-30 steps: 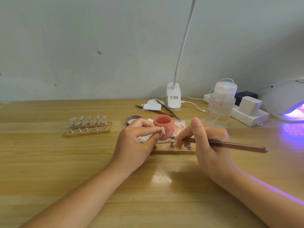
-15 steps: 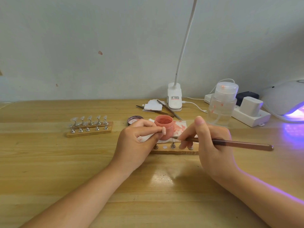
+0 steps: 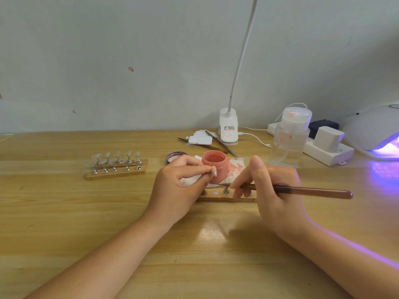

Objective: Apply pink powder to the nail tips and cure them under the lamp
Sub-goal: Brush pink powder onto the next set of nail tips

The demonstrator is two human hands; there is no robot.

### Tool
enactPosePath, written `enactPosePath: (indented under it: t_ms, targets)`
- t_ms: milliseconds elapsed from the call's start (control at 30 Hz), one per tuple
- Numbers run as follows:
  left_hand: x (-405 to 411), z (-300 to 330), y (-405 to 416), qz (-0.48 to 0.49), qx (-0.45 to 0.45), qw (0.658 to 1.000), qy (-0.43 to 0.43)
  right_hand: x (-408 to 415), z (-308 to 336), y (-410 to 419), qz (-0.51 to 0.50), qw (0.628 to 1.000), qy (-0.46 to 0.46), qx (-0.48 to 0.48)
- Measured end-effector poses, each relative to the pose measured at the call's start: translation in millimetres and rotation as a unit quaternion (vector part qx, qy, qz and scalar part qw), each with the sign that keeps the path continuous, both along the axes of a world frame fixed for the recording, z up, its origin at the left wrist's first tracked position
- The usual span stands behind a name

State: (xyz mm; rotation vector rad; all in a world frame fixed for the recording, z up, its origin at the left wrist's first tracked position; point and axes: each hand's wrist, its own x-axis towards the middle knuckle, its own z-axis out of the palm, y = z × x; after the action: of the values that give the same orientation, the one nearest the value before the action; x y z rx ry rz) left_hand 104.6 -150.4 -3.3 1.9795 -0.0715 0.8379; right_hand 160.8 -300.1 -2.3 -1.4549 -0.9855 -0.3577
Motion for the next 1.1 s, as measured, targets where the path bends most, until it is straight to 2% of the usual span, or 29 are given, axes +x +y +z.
enactPosePath:
  t_ms: [100,233,400,500,633,767,900,1033,1100]
  targets:
    - [-0.4,0.5,0.4,0.003,0.003,1.0,0.004,1.5,1.4,0.8,-0.026,0.998,-0.05,-0.014]
    - [-1.6,1.5,-0.3,0.001,0.003,1.0,0.001,1.9,-1.3,0.4,-0.005,1.0,-0.01,-0.017]
    - [-1.8,1.9,-0.1,0.008,0.01,1.0,0.004,2.8,1.2,0.9,-0.022,0.997,-0.062,-0.032]
    - [-2.2,2.6,-1.0,0.006,0.004,1.0,0.001,3.5,-0.8,-0.6,-0.012,0.999,-0.039,-0.029]
    - [-2.2,2.2,-0.6,0.009,0.007,1.0,0.007,3.0,1.4,0.1,-0.034,0.996,-0.077,-0.023]
    - [-2.8,2.8,-0.5,0.007,0.009,1.0,0.006,3.0,-1.0,-0.2,-0.009,0.999,-0.042,-0.03]
    - [-1.9,1.4,0.4,0.01,0.01,1.0,0.009,2.0,2.2,0.8,-0.032,0.997,-0.069,-0.018]
    - [-0.9,0.9,-0.1,0.014,0.011,1.0,0.0,3.2,-0.9,0.4,-0.008,1.0,-0.014,-0.027]
    - [-0.4,1.2,-0.4,0.013,0.006,1.0,0.001,2.3,-0.4,0.1,-0.009,1.0,-0.022,-0.01]
